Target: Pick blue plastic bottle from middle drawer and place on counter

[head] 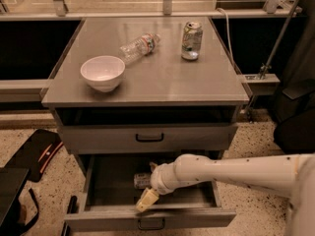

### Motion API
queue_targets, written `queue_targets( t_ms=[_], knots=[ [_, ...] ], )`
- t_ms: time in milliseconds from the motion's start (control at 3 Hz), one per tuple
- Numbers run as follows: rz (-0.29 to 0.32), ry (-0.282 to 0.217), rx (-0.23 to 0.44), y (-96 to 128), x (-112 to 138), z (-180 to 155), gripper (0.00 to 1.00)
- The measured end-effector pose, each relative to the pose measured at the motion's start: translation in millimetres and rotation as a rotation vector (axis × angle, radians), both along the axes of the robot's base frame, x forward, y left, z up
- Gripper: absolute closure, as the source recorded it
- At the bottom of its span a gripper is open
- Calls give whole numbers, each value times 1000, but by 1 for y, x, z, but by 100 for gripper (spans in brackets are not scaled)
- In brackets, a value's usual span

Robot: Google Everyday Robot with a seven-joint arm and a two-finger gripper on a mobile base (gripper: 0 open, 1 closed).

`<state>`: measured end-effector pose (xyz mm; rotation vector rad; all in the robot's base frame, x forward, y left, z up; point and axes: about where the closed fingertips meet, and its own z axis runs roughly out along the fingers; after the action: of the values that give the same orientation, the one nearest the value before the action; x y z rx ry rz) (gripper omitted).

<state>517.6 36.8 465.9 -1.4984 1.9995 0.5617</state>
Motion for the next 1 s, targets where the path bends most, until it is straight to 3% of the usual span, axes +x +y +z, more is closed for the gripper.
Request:
queue_targets(
  t_ms=[333, 667, 1000],
  knots=[
    [-74, -20, 35, 9, 18, 5, 0],
    [-74, -20, 35, 9, 18, 5, 0],
    [-87, -73, 45, 12, 20, 0, 0]
  ],
)
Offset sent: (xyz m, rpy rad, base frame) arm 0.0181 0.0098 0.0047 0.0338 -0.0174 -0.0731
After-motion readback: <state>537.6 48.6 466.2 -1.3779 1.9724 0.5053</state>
